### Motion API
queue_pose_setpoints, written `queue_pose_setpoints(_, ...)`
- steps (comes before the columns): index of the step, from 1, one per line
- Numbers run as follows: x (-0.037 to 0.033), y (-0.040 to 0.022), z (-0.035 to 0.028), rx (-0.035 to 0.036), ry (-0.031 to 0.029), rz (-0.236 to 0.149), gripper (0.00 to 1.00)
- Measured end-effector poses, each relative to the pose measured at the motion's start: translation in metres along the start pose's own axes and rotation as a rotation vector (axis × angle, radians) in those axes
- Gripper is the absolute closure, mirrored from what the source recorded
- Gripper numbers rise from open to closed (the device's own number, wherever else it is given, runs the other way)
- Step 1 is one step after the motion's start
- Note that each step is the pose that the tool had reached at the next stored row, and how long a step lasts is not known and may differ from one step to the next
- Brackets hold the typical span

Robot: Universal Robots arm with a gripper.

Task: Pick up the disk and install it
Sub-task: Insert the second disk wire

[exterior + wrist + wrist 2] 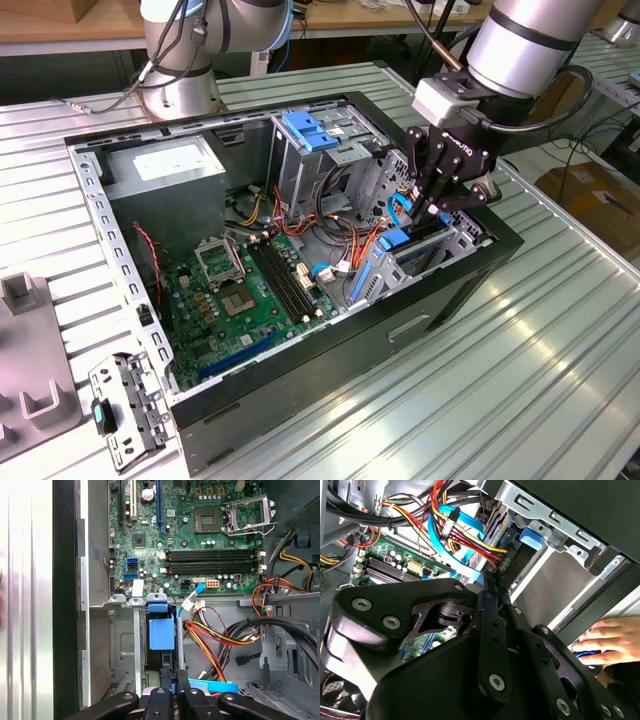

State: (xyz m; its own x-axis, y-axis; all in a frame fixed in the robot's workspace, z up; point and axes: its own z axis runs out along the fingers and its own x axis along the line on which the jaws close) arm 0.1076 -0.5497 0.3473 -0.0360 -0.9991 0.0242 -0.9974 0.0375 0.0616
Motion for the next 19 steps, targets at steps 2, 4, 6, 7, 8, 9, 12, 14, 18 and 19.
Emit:
queue_pose_setpoints(2,0.0001,0.0,0.0001,0.0,0.0,0.0,0.84)
queue_pose_setpoints(4,0.0005,-0.0001,0.001,0.0,-0.0011,0.0,0.84)
queue_pose_setpoints(6,0.0005,-0.0001,0.0023,-0.0001,-0.0026,0.0,0.84)
queue_pose_setpoints(7,0.0006,-0.0002,0.0036,-0.0001,-0.0045,0.0,0.84)
queue_pose_setpoints(8,0.0006,-0.0003,0.0045,-0.0002,-0.0061,0.0,0.84)
queue_pose_setpoints(9,0.0007,-0.0004,0.0058,-0.0003,-0.0079,-0.001,0.84)
queue_pose_setpoints(12,0.0012,-0.0006,0.0105,-0.0007,-0.0137,-0.001,0.84)
queue_pose_setpoints(14,0.0012,-0.0007,0.0113,-0.0006,-0.0166,-0.001,0.84)
queue_pose_setpoints(18,0.0012,-0.0009,0.012,-0.0005,-0.0198,-0.001,0.83)
queue_pose_setpoints(19,0.0013,-0.0008,0.0104,-0.0005,-0.0195,-0.001,0.83)
